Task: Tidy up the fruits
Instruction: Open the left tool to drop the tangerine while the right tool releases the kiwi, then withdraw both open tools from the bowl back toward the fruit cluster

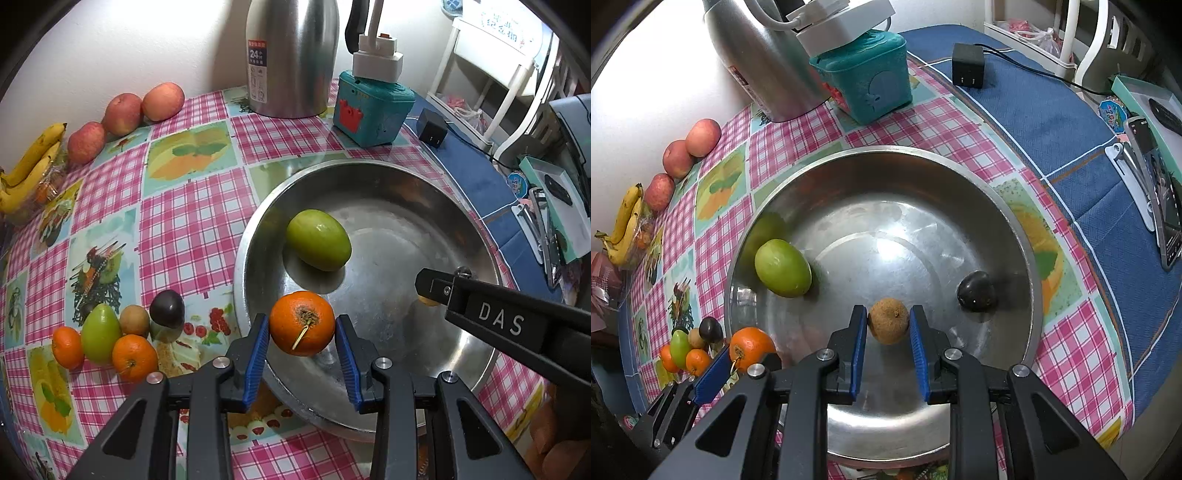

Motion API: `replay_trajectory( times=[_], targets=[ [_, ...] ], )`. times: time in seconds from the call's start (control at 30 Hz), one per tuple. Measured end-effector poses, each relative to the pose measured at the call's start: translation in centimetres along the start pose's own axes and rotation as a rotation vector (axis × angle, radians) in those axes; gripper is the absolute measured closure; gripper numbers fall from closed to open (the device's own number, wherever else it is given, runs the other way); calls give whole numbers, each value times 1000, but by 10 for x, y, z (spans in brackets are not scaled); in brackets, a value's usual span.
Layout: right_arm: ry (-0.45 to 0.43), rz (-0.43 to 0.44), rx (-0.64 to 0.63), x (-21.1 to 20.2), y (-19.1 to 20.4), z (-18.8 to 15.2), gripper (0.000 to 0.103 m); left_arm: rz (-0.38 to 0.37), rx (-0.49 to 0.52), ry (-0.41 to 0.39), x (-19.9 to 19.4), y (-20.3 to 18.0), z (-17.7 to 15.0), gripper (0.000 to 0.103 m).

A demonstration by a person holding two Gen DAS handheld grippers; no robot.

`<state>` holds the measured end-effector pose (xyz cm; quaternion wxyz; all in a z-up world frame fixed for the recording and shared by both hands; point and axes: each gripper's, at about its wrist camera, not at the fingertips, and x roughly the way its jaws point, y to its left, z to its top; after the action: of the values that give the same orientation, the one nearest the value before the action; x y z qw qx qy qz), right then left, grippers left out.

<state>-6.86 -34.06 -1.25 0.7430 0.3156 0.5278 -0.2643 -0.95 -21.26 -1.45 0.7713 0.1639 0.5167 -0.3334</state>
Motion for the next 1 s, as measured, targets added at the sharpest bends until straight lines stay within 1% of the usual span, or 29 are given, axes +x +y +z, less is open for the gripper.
replay_trajectory(
  times=[0.2,0.27,0.33,0.53,0.73,1.0],
  targets=[
    [5,-13,0,2,1,0,78,9,-3,-4,-2,0,1,61],
    [6,-15,6,2,0,0,73,9,-6,-11,-4,0,1,57],
    [3,-16,6,1,-1,0,71,6,-9,-18,-7,1,2,56],
    [-22,-16,8,-7,-1,0,70,8,-29,-24,-13,6,5,55],
    [-34,-14,1,-12,0,0,70,57,-83,-21,-16,24,7,53],
    [-15,-20,-25,-7,7,-3,71,117,-207,-5,-22,66,3,53]
  ],
)
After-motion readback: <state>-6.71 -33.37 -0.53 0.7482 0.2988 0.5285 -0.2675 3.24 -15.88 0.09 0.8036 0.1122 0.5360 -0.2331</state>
